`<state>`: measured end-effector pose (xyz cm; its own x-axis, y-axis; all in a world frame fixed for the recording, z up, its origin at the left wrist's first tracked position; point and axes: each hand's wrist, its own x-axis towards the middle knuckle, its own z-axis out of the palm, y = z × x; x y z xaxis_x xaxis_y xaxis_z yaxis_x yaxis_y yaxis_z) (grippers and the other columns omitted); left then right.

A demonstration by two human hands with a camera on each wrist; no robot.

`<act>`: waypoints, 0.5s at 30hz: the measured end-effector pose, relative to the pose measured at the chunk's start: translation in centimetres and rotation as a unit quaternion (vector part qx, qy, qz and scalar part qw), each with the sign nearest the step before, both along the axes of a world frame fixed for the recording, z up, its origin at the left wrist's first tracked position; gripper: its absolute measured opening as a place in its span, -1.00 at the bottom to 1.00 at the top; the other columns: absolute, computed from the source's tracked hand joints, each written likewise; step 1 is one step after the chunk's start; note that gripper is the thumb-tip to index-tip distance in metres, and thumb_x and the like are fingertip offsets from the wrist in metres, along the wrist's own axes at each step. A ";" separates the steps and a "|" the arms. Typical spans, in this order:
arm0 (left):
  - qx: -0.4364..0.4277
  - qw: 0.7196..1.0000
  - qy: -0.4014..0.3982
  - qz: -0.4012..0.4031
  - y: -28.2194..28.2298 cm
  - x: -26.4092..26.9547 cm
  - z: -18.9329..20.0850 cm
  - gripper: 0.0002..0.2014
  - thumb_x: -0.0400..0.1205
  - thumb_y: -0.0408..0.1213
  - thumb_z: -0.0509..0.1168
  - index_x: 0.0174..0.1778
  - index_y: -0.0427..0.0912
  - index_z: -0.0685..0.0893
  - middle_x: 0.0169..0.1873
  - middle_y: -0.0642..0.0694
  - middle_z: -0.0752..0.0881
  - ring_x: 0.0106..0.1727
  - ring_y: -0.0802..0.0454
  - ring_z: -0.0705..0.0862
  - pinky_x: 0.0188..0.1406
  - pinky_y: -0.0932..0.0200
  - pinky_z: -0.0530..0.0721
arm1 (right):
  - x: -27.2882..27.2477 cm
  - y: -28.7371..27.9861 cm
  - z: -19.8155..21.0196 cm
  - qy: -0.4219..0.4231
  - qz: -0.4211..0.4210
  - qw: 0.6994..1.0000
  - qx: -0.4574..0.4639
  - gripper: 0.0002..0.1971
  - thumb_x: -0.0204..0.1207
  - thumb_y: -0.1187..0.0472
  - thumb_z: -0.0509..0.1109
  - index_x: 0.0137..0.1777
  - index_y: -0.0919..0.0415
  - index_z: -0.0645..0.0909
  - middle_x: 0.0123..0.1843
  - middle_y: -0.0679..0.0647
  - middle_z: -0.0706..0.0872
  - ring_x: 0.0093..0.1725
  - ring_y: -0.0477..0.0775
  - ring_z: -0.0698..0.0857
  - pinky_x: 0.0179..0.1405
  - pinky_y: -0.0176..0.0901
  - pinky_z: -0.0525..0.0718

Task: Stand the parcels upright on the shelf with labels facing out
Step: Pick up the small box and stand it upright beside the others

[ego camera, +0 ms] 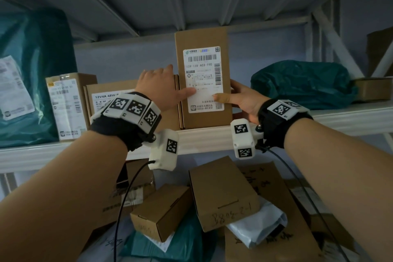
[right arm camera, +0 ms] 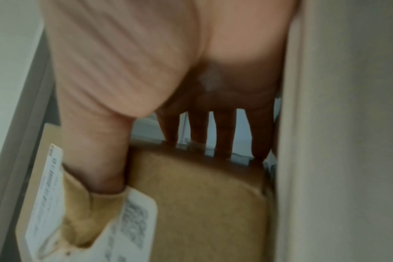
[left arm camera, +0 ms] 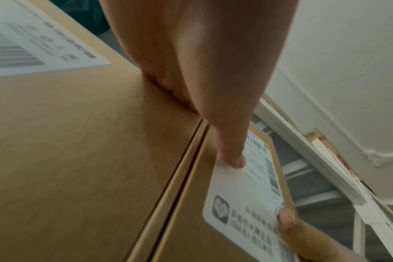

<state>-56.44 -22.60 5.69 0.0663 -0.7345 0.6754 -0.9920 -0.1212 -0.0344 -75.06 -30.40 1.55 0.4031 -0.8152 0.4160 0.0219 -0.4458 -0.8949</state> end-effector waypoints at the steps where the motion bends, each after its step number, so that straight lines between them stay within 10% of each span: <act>1: -0.022 0.999 0.034 -0.019 0.1 -0.1 -0.3 -0.13 0.55 0.31 0.13 0.62 -0.24 0.15 0.54 -0.25 0.38 0.57 -0.23 0.34 0.60 -0.14 0.21 | 0.0 -0.1 0.0 0.005 0.000 1.000 0.001 -0.24 0.39 0.30 0.53 0.58 0.12 0.30 0.17 0.06 0.76 0.18 0.03 0.72 0.42 0.10 0.56; 4: -0.153 0.960 0.191 -0.133 0.9 -0.7 -1.6 -0.28 0.60 0.07 0.24 0.63 -0.12 0.16 0.61 -0.18 0.24 0.65 -0.13 0.15 0.64 -0.06 0.15 | 0.2 -0.4 0.0 0.025 -0.006 1.000 0.011 -0.05 0.34 0.31 0.57 0.66 0.11 0.11 0.38 0.20 0.66 0.36 0.16 0.63 0.48 0.14 0.49; 8: -0.305 0.904 0.235 -0.186 1.8 -2.3 -4.4 -0.65 0.58 -0.28 0.25 0.31 -0.12 0.54 0.25 -0.08 0.53 0.27 0.00 0.52 0.34 0.17 0.45 | 0.5 -1.0 -0.1 0.058 -0.002 0.998 0.010 0.19 0.23 0.28 0.65 0.69 -0.02 -0.11 0.55 0.23 0.46 0.53 0.22 0.45 0.55 0.24 0.37; 15: -0.237 0.935 0.181 -0.191 0.7 -4.0 -10.6 -0.77 0.54 -0.40 0.27 0.09 -0.19 0.66 -0.09 0.08 0.54 -0.04 0.07 0.56 0.03 0.25 0.49 | 0.1 -0.8 -0.1 0.034 -0.025 0.999 0.000 0.24 0.24 -0.01 0.62 0.66 -0.14 -0.29 0.67 0.15 0.25 0.61 0.21 0.30 0.52 0.25 0.23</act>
<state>-60.43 -21.90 -4.90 0.1470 -0.3743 0.9156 -0.9024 0.3282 0.2790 -74.91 -31.22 1.47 0.3884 -0.8351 0.3896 -0.0612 -0.4452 -0.8933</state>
